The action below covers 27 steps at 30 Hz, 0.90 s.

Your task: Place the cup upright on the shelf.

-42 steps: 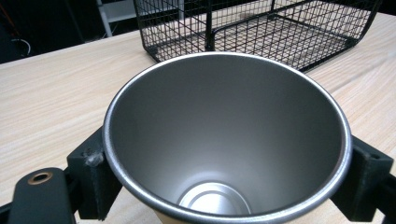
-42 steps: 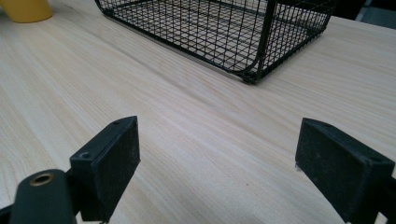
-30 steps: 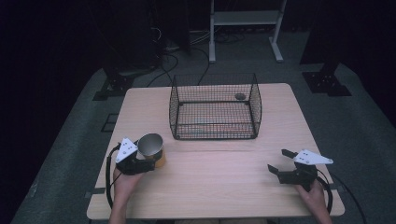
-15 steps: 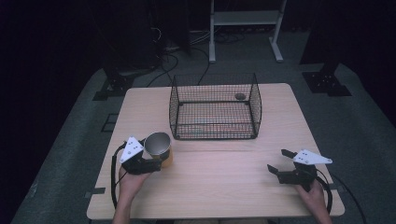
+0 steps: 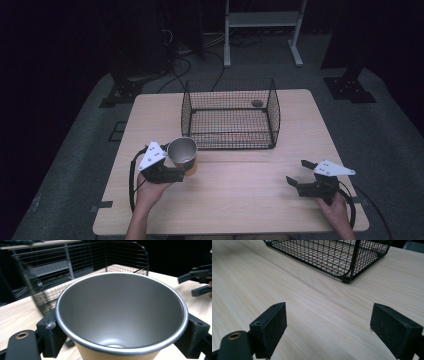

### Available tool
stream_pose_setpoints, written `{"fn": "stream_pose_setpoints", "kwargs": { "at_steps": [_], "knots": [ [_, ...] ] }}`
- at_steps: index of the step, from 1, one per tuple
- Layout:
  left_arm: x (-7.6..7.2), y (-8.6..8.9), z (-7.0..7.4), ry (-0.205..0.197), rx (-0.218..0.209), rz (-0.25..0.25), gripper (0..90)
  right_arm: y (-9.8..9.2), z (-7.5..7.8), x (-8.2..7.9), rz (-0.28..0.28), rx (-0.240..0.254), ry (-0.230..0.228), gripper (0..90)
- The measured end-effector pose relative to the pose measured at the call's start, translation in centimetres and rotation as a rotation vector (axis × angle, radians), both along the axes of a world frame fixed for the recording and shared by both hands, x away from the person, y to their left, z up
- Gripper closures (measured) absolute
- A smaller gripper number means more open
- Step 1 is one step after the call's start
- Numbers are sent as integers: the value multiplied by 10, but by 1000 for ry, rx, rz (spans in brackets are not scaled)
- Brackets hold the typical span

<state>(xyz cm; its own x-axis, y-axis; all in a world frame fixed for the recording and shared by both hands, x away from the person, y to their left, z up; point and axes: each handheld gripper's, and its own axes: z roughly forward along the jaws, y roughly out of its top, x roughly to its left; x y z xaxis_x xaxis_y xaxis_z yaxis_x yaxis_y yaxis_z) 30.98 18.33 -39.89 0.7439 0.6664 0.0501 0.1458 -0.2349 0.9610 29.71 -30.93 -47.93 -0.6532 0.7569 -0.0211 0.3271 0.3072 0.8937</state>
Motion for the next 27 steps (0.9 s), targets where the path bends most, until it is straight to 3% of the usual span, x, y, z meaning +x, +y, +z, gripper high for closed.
{"fn": "stream_pose_setpoints", "kwargs": {
  "at_steps": [17, 27],
  "knots": [
    [14, -47, 11, 8, 37, -117, 133, 0, 0, 0, 1, 5, 1, 129],
    [24, -61, 15, 22, 31, -154, 134, -1, 0, 0, 6, 9, 0, 129]
  ]
}}
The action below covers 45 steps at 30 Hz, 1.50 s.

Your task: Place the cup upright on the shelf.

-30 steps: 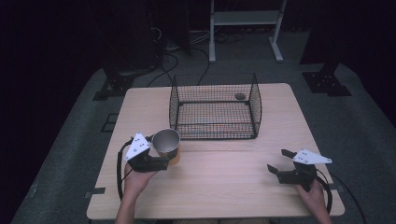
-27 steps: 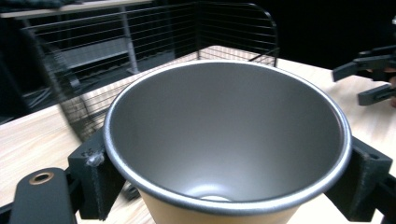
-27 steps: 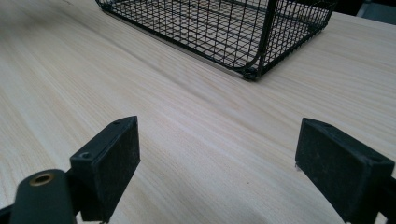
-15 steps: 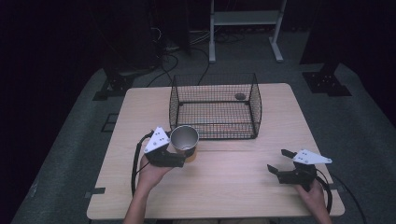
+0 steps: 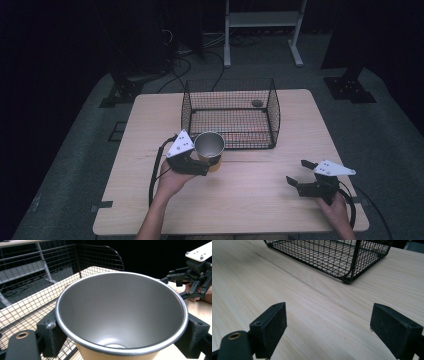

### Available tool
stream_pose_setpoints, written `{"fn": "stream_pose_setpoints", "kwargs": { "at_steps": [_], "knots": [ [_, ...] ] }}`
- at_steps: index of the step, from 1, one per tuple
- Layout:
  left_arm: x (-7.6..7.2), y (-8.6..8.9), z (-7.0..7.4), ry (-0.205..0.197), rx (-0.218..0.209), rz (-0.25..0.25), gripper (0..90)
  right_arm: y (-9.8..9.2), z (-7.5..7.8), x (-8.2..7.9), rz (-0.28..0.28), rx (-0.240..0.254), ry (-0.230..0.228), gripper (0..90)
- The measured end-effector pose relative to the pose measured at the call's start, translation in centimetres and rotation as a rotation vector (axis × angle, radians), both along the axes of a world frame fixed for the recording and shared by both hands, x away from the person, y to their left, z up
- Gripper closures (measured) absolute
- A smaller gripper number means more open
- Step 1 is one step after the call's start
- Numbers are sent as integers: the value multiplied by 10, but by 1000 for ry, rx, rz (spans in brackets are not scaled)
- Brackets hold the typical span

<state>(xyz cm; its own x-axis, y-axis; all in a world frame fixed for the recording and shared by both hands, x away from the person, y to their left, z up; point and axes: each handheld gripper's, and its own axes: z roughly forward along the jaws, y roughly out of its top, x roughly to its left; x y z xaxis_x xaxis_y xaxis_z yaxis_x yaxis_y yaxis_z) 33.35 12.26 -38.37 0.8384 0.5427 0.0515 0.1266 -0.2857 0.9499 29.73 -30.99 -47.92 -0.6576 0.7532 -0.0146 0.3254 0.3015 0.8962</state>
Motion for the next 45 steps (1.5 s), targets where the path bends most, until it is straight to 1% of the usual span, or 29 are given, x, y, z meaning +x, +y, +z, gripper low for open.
{"fn": "stream_pose_setpoints", "kwargs": {
  "at_steps": [6, 16, 18, 20, 23, 26, 30, 33, 37, 45],
  "knots": [
    [6, -10, 9, 4, 7, -35, 134, 0, 0, 0, -2, 5, 2, 129],
    [15, -29, 26, -7, 26, -81, 134, -1, 0, 0, -3, 10, 3, 129],
    [18, -31, 29, -10, 24, -85, 134, -1, 0, 0, -1, 8, 0, 129],
    [21, -34, 33, -5, 19, -93, 134, -1, 0, 0, -2, 10, 1, 129],
    [26, -40, 38, -10, 30, -103, 134, -1, 0, 0, -5, 14, 2, 129],
    [32, -44, 42, 4, 24, -115, 134, -1, 0, 0, -4, 12, 0, 129],
    [39, -47, 47, 3, 39, -126, 134, -1, 0, 0, -4, 14, -2, 129],
    [44, -48, 50, 6, 26, -129, 134, -1, 0, 0, -5, 18, -1, 129],
    [54, -51, 53, 21, 23, -137, 134, -2, 0, 0, -8, 25, 0, 129],
    [71, -60, 62, 14, 36, -143, 134, -3, 0, 0, -11, 34, 0, 129]
  ]
}}
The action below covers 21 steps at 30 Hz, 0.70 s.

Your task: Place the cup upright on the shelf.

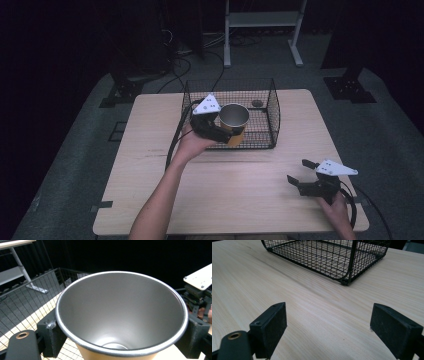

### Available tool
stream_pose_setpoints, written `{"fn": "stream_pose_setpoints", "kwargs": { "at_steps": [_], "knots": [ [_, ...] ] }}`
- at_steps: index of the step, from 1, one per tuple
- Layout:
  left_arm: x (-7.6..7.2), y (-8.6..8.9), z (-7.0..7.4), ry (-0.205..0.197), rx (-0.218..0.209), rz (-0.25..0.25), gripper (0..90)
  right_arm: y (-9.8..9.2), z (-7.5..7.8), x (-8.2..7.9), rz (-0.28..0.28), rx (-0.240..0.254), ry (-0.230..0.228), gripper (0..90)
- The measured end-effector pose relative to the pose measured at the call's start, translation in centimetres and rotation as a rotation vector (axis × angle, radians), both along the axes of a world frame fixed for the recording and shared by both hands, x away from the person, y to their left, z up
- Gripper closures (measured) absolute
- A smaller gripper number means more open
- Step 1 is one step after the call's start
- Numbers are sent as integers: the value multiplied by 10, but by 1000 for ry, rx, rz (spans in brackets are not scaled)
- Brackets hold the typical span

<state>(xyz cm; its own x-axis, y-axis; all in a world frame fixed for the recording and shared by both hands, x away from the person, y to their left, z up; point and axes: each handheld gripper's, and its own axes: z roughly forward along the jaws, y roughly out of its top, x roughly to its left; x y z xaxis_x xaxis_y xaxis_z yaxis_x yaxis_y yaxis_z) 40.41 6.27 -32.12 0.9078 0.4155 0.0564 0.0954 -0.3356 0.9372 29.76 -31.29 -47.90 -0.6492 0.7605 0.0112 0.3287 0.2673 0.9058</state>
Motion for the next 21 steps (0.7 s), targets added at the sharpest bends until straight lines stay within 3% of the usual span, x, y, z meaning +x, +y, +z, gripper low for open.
{"fn": "stream_pose_setpoints", "kwargs": {
  "at_steps": [10, 21],
  "knots": [
    [26, -3, 8, -2, 2, 6, 134, -1, 0, 0, 2, 5, -3, 129],
    [52, -11, 4, 16, 12, 5, 134, -2, 0, 0, 2, 17, -2, 129]
  ]
}}
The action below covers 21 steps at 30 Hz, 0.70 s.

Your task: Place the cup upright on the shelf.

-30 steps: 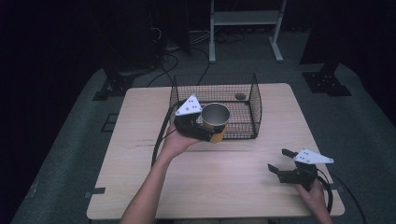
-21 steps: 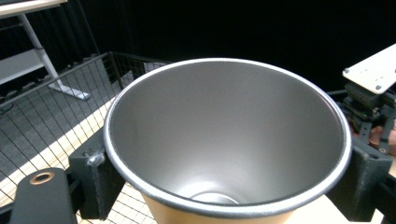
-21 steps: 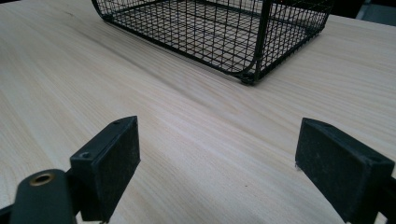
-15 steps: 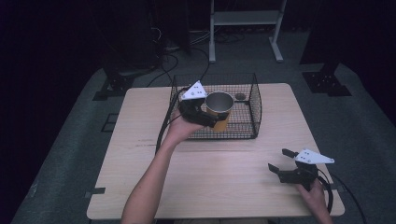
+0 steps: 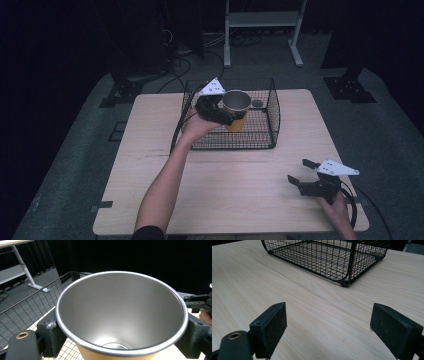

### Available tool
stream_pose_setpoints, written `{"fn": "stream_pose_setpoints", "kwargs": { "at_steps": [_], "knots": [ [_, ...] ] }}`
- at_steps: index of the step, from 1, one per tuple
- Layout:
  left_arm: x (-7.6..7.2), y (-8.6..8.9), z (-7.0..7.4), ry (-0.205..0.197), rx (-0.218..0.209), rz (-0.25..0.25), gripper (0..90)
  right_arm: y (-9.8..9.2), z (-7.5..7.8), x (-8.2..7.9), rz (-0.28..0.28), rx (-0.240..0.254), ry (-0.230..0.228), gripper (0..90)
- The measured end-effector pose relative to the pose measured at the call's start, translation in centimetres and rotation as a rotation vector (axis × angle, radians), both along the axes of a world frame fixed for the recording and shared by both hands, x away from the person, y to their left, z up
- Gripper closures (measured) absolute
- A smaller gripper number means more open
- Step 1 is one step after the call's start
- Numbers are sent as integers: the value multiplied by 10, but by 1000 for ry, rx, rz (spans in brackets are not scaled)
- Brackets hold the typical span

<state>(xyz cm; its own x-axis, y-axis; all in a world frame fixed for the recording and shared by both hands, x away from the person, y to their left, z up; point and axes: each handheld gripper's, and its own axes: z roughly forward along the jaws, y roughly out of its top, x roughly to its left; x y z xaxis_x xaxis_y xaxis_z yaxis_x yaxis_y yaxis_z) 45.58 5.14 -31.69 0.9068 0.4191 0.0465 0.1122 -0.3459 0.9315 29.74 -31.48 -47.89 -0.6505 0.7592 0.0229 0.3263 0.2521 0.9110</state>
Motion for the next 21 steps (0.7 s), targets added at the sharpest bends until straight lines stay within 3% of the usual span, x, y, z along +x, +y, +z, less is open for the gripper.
{"fn": "stream_pose_setpoints", "kwargs": {
  "at_steps": [15, 21],
  "knots": [
    [34, -12, -9, 28, -8, 10, 134, -2, 0, 0, 6, 17, -1, 129],
    [46, -11, -14, 37, -51, 4, 134, -2, 0, 0, 7, 23, 0, 129]
  ]
}}
